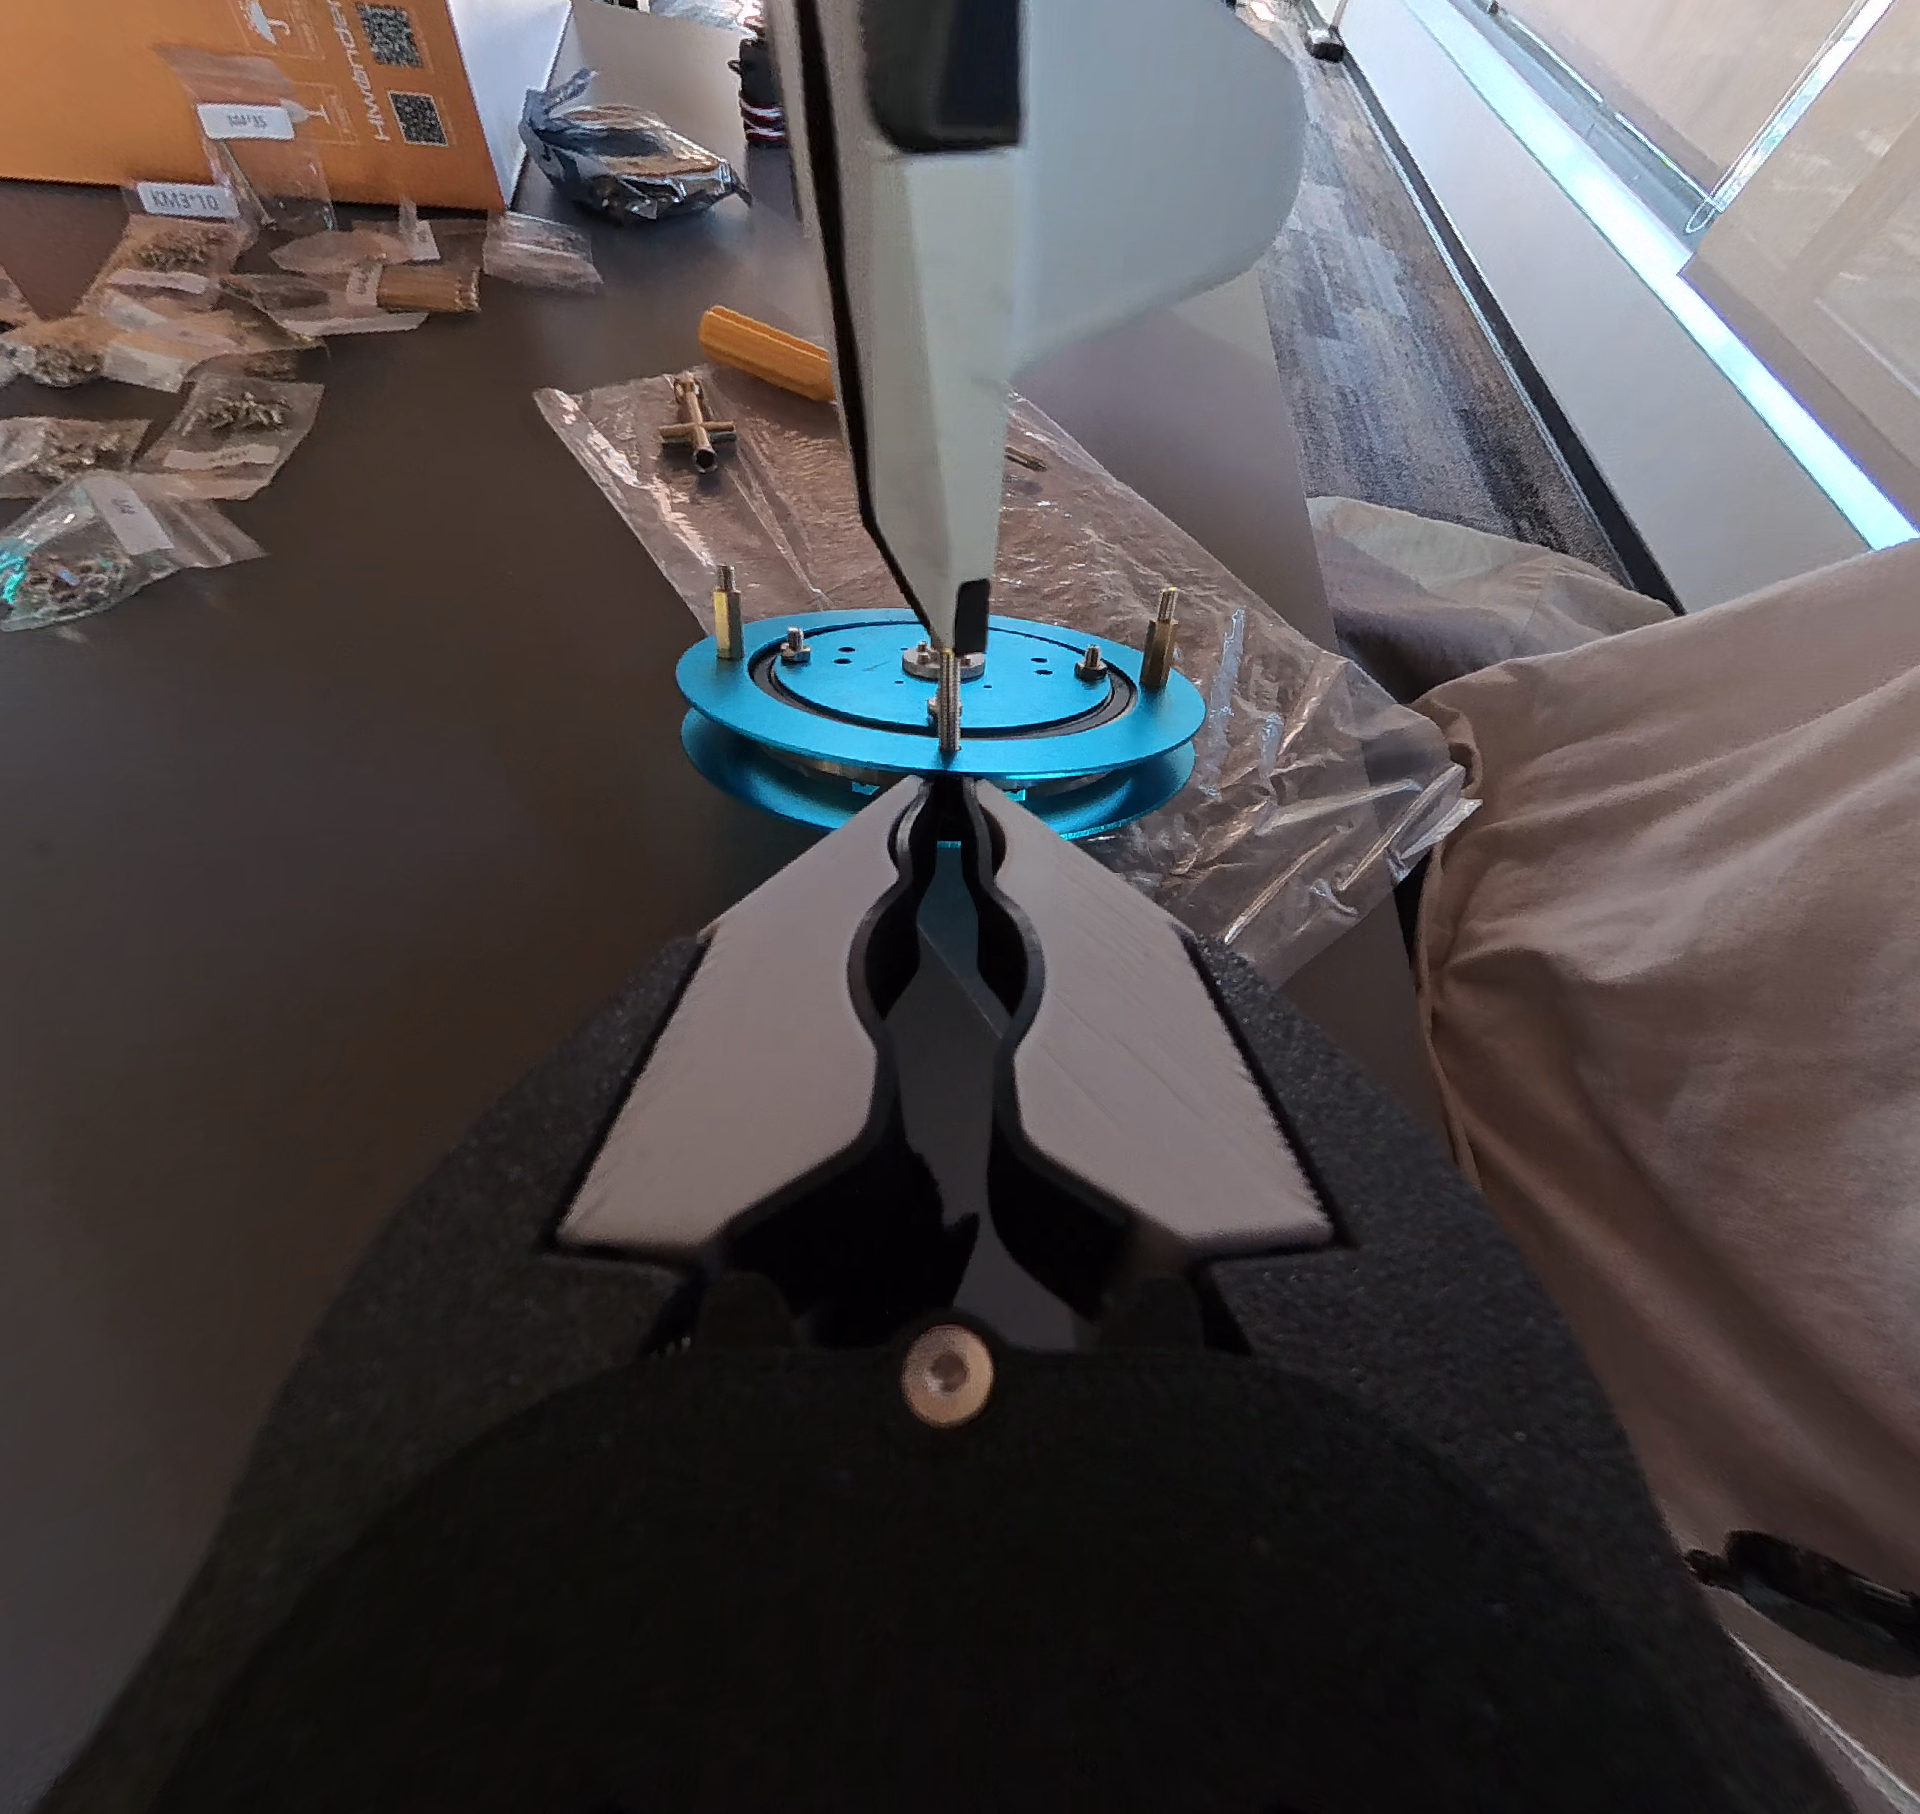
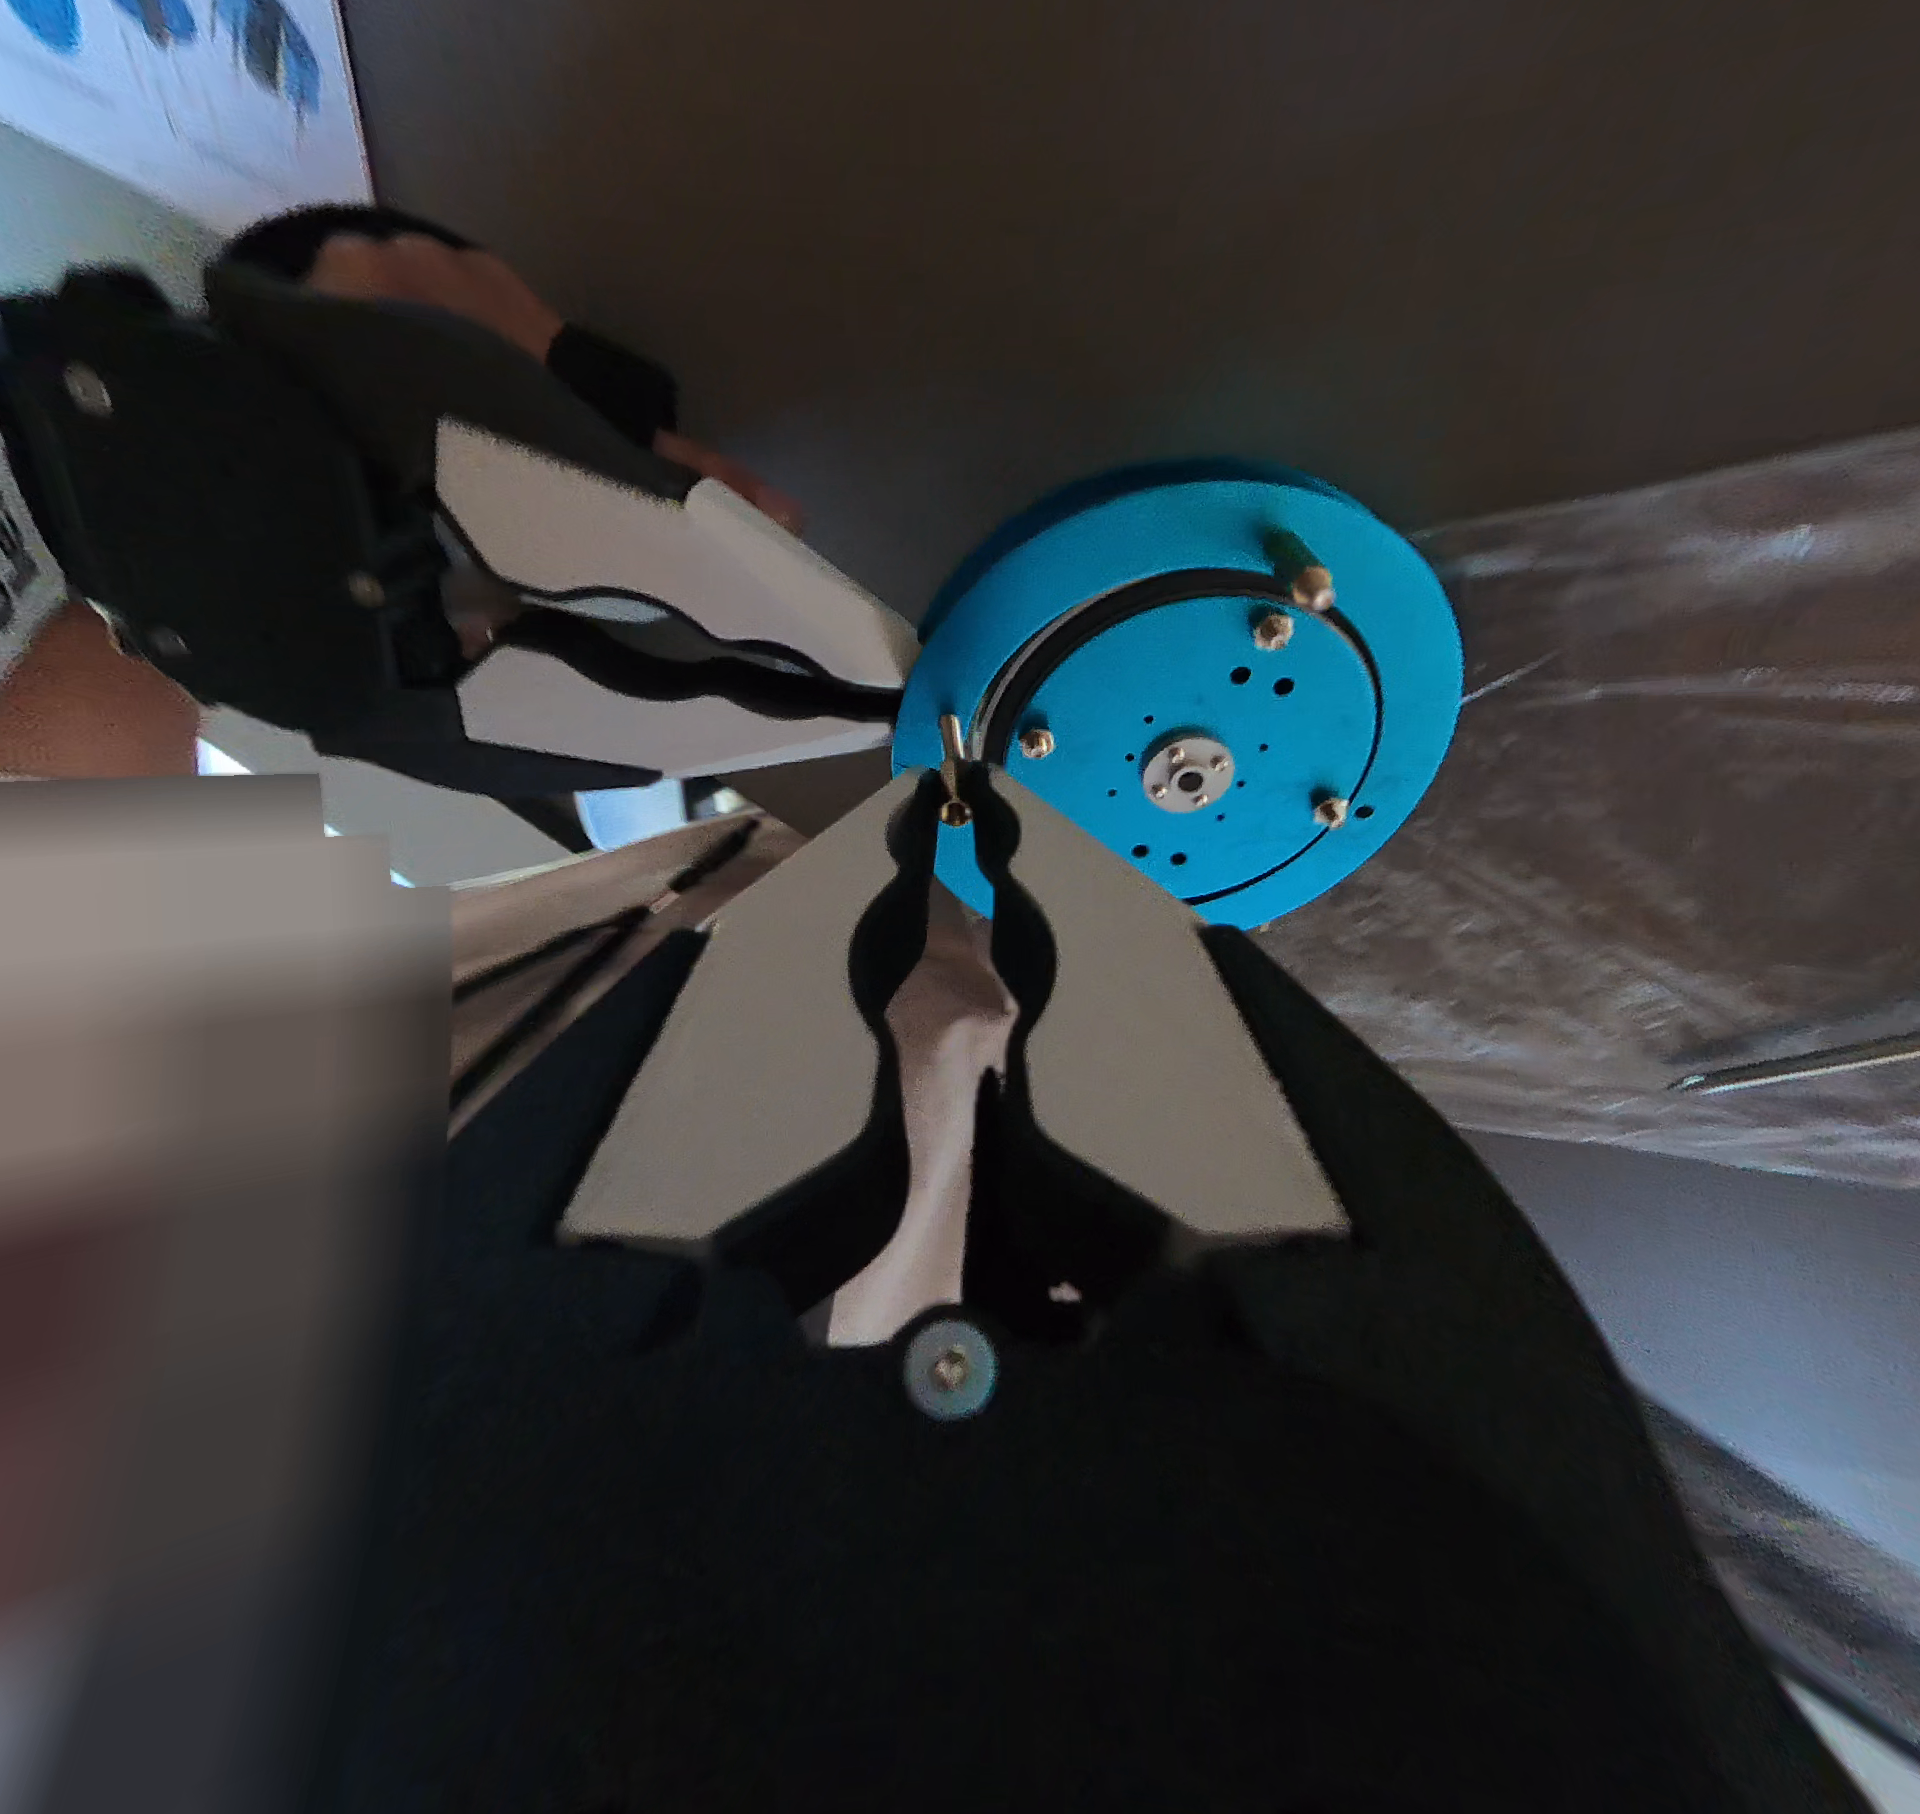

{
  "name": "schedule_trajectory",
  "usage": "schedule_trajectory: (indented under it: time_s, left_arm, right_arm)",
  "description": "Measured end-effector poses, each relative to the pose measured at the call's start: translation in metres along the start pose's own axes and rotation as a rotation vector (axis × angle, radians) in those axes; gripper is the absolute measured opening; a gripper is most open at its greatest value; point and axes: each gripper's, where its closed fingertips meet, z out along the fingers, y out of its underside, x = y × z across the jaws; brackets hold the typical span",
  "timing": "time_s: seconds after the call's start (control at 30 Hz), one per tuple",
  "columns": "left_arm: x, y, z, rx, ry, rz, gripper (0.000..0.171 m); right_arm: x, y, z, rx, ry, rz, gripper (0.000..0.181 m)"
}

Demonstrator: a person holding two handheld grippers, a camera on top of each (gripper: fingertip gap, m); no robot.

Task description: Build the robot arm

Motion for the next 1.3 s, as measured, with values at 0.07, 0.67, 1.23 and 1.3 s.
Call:
schedule_trajectory:
  time_s: [0.07,0.67,1.23,1.3]
  left_arm:
    - [0.001,0.000,0.000,-0.001,-0.002,0.011,0.002]
    - [-0.003,-0.003,-0.004,0.024,0.005,-0.007,0.002]
    - [-0.005,-0.003,-0.004,0.028,0.009,-0.024,0.001]
    - [-0.003,-0.003,-0.004,0.024,0.013,-0.011,0.002]
  right_arm:
    - [0.000,0.002,0.000,-0.009,0.038,-0.129,0.005]
    - [-0.014,-0.006,-0.026,0.296,-0.046,-0.618,0.004]
    - [-0.005,-0.011,0.002,0.653,-0.289,-0.498,0.005]
    - [-0.007,-0.010,0.007,0.643,-0.284,-0.509,0.005]
